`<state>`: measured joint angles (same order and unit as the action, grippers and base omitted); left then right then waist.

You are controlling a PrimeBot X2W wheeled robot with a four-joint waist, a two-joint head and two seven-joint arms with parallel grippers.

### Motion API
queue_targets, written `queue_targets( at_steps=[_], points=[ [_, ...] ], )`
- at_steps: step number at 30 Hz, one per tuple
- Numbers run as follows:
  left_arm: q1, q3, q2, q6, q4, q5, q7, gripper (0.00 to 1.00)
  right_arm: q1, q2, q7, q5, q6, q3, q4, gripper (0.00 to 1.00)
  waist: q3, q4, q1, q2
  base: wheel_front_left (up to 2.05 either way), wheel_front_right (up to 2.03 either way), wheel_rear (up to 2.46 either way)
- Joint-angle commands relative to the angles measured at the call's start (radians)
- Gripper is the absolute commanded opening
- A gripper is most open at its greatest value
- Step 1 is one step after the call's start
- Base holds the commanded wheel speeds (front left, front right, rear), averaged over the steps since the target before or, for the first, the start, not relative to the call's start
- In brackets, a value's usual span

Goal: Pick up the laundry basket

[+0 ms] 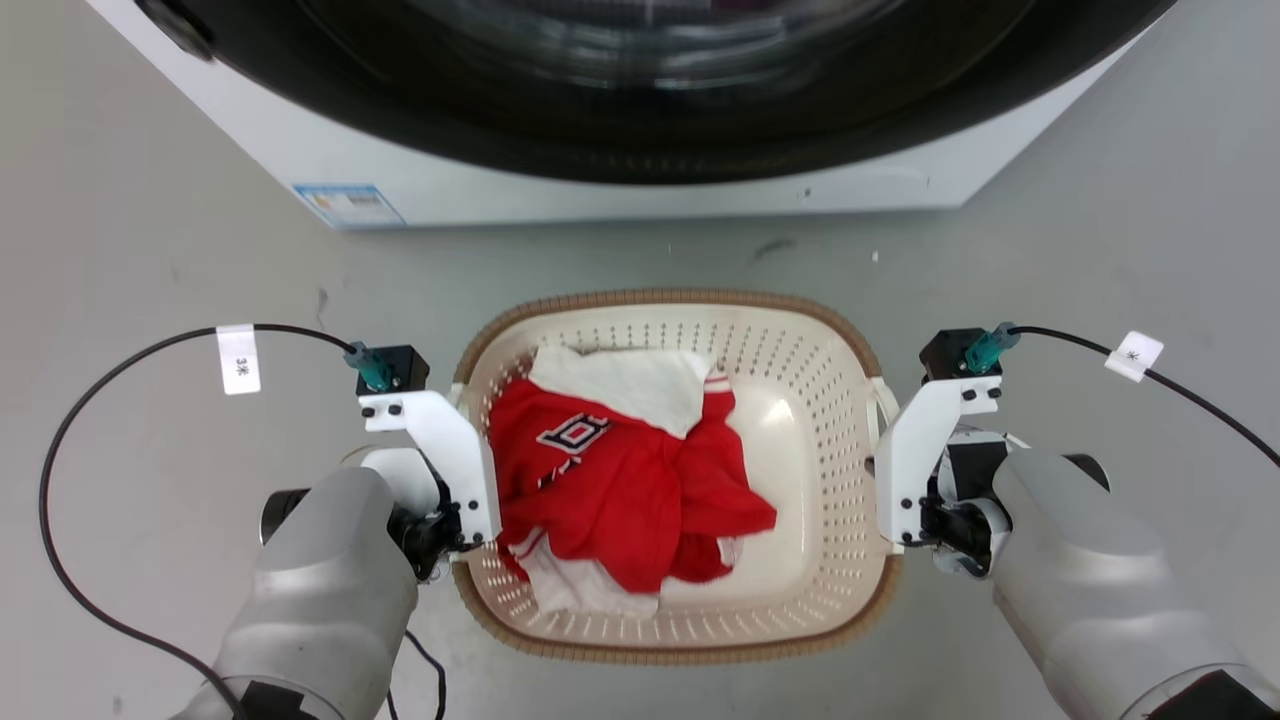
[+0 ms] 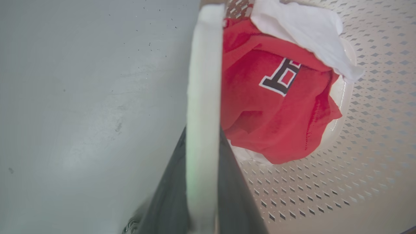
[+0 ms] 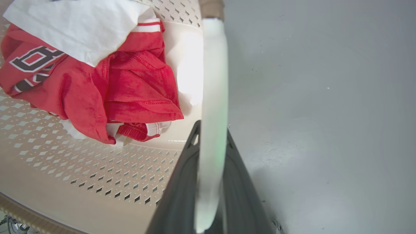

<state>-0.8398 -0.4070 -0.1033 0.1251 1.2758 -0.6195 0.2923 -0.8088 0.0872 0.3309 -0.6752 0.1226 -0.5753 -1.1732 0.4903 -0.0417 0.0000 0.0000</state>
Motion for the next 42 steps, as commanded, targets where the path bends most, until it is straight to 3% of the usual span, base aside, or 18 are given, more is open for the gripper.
queue_targets(
  at_steps=[1,12,24,42],
  points=[
    [0.012,-0.006,0.027,0.009,-0.009,-0.018,0.024,0.00,0.022,-0.026,0.027,-0.026,0.015,-0.017,0.016,0.00,-0.081,0.006,0.0000,0.0000,0.00,0.00,0.00],
    [0.033,-0.021,0.006,0.008,-0.006,-0.087,0.160,0.00,0.026,-0.008,0.201,-0.124,0.014,-0.064,0.006,0.00,-0.254,0.012,0.0000,0.0000,0.00,0.00,0.00],
    [0.038,-0.050,-0.019,0.007,-0.016,-0.124,0.218,0.00,-0.009,-0.022,0.332,-0.178,0.014,-0.087,-0.033,0.00,-0.381,0.011,0.0000,0.0000,0.00,0.00,0.00],
    [0.117,-0.097,-0.018,0.006,-0.023,-0.152,0.211,0.00,0.025,-0.021,0.341,-0.182,0.014,-0.113,-0.083,0.00,-0.505,0.002,0.0000,0.0000,0.00,0.00,0.00]
  ],
)
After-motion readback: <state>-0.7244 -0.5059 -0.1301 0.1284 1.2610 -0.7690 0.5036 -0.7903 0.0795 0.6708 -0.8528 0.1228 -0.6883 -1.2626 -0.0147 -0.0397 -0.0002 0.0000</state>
